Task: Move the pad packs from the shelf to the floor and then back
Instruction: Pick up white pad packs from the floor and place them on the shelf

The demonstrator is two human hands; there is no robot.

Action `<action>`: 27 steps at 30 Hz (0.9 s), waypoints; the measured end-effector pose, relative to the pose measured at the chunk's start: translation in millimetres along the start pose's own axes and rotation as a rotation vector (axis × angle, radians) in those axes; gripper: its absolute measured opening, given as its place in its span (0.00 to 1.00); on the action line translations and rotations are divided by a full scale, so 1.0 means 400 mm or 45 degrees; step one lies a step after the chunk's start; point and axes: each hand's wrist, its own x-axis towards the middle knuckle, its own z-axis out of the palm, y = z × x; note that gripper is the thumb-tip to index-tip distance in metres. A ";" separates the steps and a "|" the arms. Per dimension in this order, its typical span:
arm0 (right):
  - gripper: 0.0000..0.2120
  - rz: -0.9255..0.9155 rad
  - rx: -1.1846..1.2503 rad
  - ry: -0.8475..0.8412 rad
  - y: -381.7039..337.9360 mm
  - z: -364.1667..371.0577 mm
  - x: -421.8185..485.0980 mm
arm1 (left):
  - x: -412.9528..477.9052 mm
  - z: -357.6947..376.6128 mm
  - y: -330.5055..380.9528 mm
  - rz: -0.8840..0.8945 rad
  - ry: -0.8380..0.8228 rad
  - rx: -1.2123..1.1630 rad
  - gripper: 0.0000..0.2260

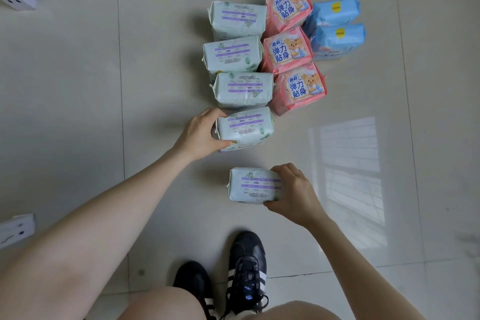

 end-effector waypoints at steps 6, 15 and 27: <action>0.30 0.041 0.013 -0.070 -0.078 -0.113 -0.090 | -0.102 -0.116 0.068 -0.136 0.065 -0.046 0.25; 0.33 0.041 0.142 -0.078 -0.288 -0.369 -0.210 | -0.238 -0.406 0.292 -0.231 0.143 -0.212 0.23; 0.32 -0.040 0.257 -0.061 -0.644 -0.813 -0.354 | -0.375 -0.905 0.673 -0.273 0.312 -0.263 0.23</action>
